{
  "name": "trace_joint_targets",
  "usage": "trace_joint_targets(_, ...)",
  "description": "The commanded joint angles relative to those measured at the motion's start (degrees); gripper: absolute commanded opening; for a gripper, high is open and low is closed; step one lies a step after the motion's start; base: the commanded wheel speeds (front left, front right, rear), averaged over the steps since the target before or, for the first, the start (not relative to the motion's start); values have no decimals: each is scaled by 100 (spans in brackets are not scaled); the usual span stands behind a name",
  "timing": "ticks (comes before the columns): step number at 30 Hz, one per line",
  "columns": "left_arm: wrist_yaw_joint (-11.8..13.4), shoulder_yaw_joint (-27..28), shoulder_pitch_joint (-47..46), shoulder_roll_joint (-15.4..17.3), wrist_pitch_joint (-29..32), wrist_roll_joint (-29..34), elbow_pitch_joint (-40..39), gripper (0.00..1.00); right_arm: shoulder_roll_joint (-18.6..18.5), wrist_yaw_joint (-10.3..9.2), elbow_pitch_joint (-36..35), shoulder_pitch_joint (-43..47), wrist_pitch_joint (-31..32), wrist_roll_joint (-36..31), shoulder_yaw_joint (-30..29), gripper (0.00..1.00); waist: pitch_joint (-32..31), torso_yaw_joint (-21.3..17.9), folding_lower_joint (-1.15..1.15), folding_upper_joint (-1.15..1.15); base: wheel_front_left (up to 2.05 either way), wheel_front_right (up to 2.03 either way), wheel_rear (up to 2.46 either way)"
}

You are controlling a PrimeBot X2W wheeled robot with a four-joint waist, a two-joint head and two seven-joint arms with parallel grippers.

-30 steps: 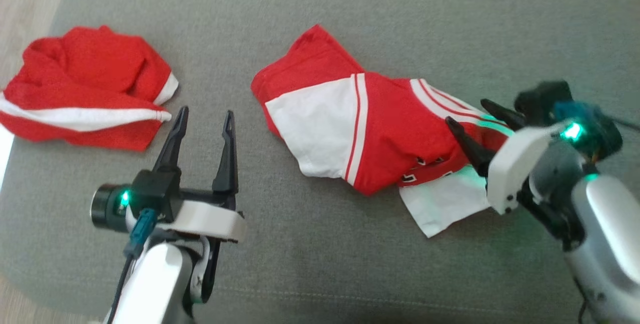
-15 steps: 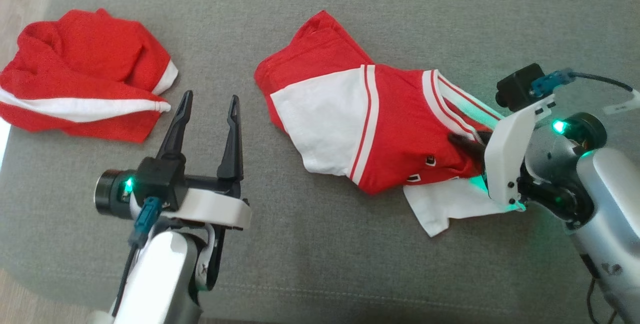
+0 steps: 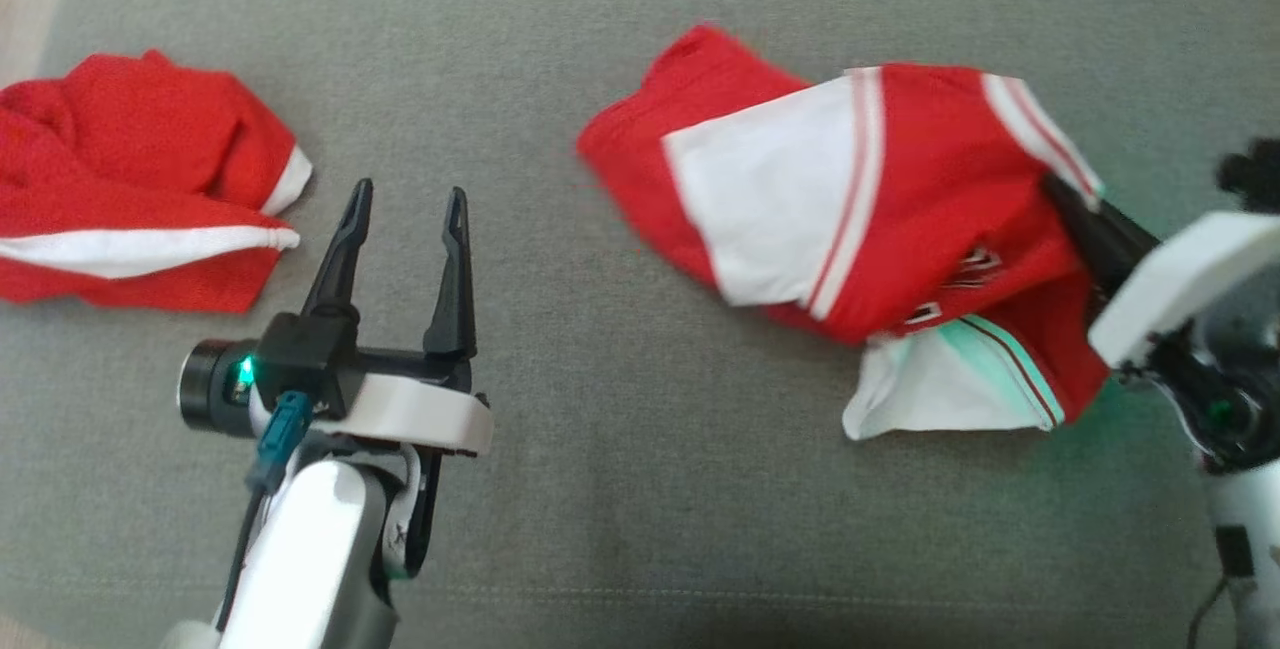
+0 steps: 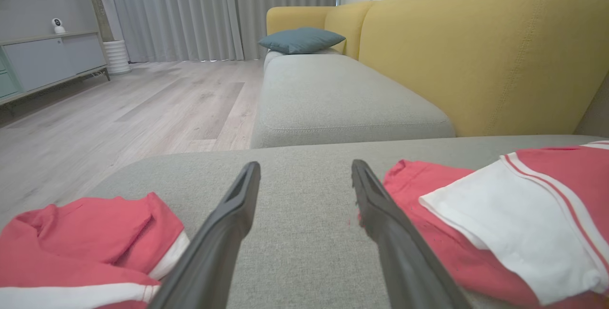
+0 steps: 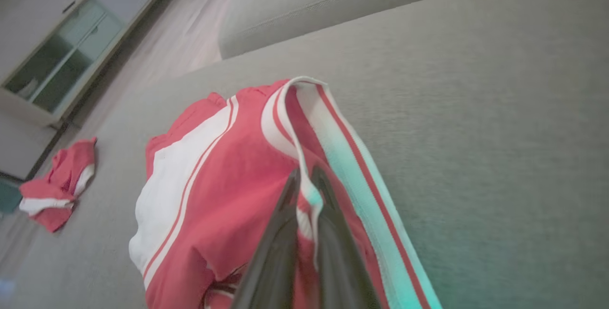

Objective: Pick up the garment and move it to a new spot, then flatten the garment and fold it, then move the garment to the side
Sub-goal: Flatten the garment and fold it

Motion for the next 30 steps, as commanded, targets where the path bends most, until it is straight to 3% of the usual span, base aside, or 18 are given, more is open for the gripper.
trace_joint_targets(1,-34,236,-135,59,-69,83,-169,100,57,43,-136,60,-172,-17,-221,0,-14,-62,0,0,0,0,0)
trace_joint_targets(7,-67,269,-102,53,-69,108,-160,100,583,43,77,673,-737,-324,-1080,0,-11,-215,0,0,0,0,0)
trace_joint_targets(12,-82,286,-104,47,-69,124,-147,100,1032,43,110,1023,-1127,-627,-1222,0,0,-296,0,0,0,0,0)
trace_joint_targets(13,-86,289,-101,47,-69,125,-143,100,1114,43,90,1071,-1222,-676,-1210,7,-2,-311,0,0,0,0,0)
trace_joint_targets(14,-90,293,-96,46,-69,124,-139,100,1168,43,55,1115,-1331,-756,-1168,50,-5,-324,0,0,0,0,0)
trace_joint_targets(15,-92,298,-92,46,-69,124,-135,100,1202,43,12,1154,-1458,-851,-1116,100,-10,-336,0,0,0,0,0)
trace_joint_targets(24,-98,330,4,49,-69,125,-96,100,1151,43,-693,1409,-3062,-2256,-752,100,-178,-384,0,0,0,0,0)
trace_joint_targets(30,-77,362,103,73,-69,129,-105,100,1151,43,-1206,1572,-3262,-2676,-456,100,-291,-400,0,0,0,0,0)
